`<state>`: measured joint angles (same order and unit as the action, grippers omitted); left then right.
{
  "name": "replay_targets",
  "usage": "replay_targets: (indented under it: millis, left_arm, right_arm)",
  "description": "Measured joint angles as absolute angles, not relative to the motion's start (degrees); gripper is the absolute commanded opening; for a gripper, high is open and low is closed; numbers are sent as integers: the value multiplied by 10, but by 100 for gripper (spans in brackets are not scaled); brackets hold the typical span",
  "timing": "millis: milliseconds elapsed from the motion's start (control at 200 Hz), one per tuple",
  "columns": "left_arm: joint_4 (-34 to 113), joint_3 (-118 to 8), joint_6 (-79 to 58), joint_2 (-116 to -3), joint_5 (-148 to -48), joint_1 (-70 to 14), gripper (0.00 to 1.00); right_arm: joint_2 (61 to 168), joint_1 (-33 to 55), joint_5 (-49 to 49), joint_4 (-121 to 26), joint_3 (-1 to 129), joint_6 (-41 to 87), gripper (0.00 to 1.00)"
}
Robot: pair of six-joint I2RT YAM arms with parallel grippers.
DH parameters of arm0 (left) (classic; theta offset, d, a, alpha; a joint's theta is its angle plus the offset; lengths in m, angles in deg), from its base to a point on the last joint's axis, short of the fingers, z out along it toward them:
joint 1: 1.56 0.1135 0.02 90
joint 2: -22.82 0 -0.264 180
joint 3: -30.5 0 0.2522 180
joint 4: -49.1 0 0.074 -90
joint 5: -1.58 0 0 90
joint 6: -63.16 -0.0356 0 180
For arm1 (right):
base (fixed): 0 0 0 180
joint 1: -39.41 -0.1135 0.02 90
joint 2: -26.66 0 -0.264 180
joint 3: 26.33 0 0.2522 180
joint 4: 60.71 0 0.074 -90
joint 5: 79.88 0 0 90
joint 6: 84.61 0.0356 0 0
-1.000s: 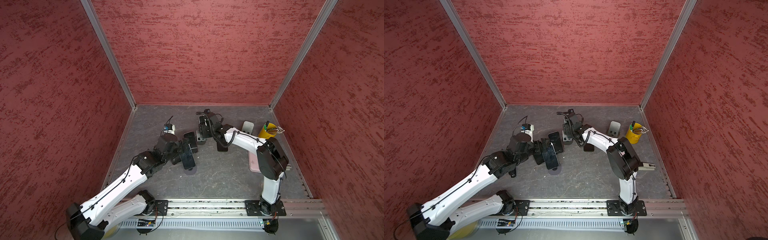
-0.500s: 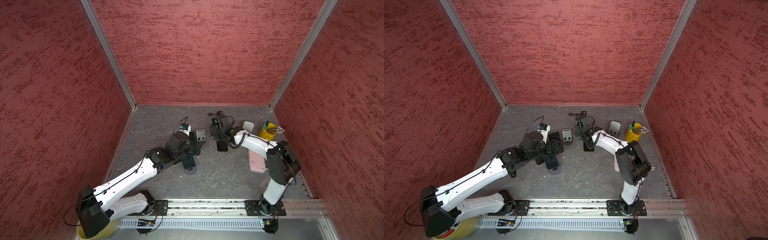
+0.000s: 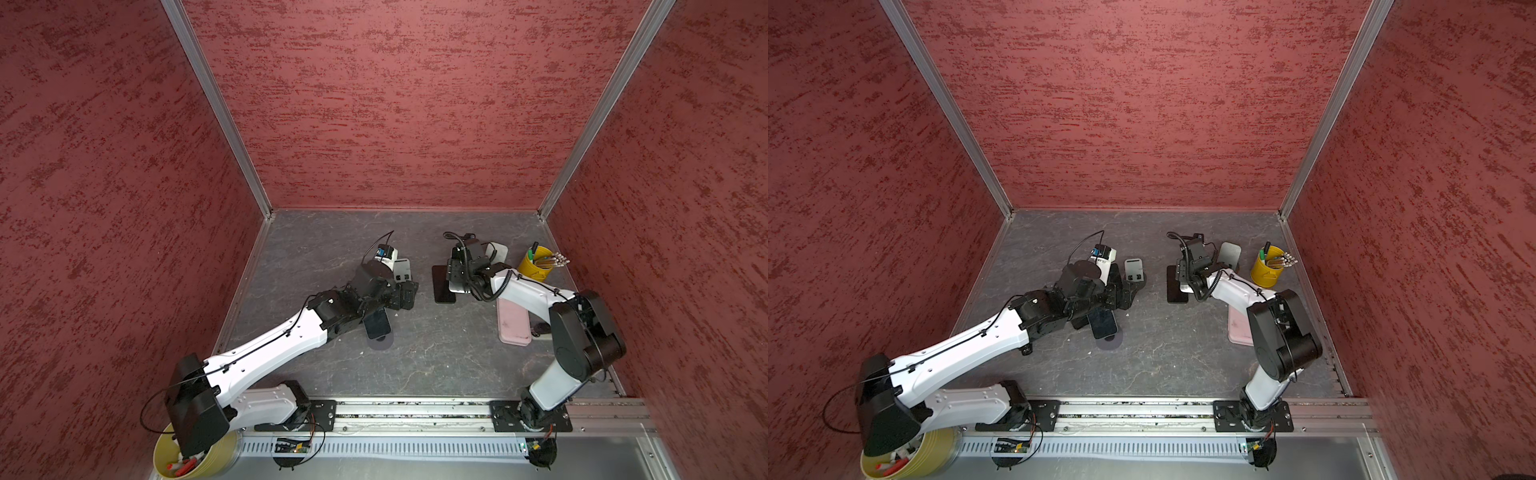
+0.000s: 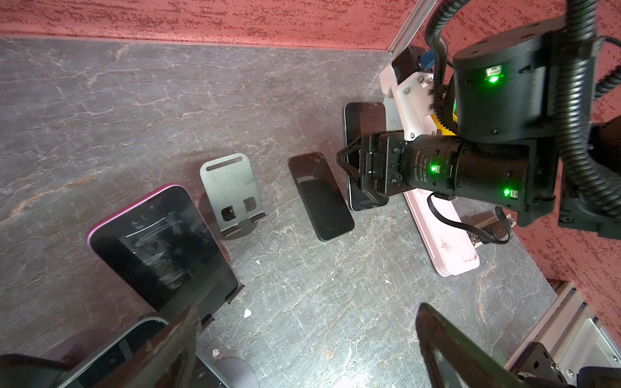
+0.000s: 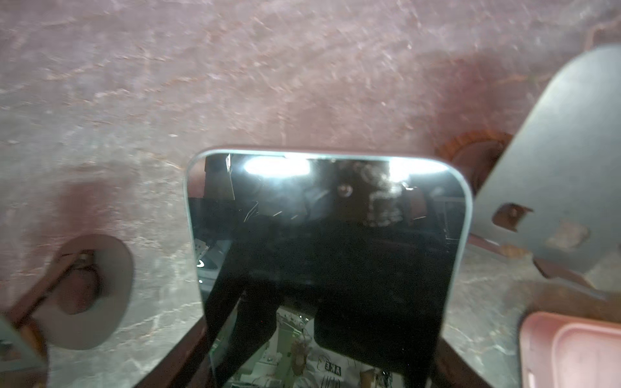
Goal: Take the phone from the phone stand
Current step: 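Lower the phone flat beside the first black phone with the right gripper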
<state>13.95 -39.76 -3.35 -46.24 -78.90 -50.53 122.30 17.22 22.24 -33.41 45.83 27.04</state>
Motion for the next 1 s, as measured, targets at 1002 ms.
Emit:
replay_targets:
  millis: [1002]
  left_arm:
    - [139,-401,-44,-464,-749,-514,99]
  right_arm:
    - [1301,229,159,-365,439,253,73]
